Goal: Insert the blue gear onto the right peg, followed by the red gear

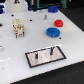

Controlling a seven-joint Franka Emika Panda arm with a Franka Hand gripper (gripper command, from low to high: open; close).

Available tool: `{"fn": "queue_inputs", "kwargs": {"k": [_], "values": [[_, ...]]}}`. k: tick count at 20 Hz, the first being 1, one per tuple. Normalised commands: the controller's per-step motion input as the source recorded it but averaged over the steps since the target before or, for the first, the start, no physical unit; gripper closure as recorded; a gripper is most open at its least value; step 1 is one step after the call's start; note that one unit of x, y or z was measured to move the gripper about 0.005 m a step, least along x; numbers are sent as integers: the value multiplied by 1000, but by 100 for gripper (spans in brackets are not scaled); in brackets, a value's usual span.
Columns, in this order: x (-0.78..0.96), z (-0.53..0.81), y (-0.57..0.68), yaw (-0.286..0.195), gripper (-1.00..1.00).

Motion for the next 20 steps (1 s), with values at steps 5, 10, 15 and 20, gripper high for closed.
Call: {"fn": "queue_inputs", "kwargs": {"k": [5, 10, 15, 20], "values": [[-447, -158, 644, 0, -100], [-359, -272, 585, 0, -100], [-242, -459, 396, 0, -100], [-188, -552, 269, 0, -100]]}}
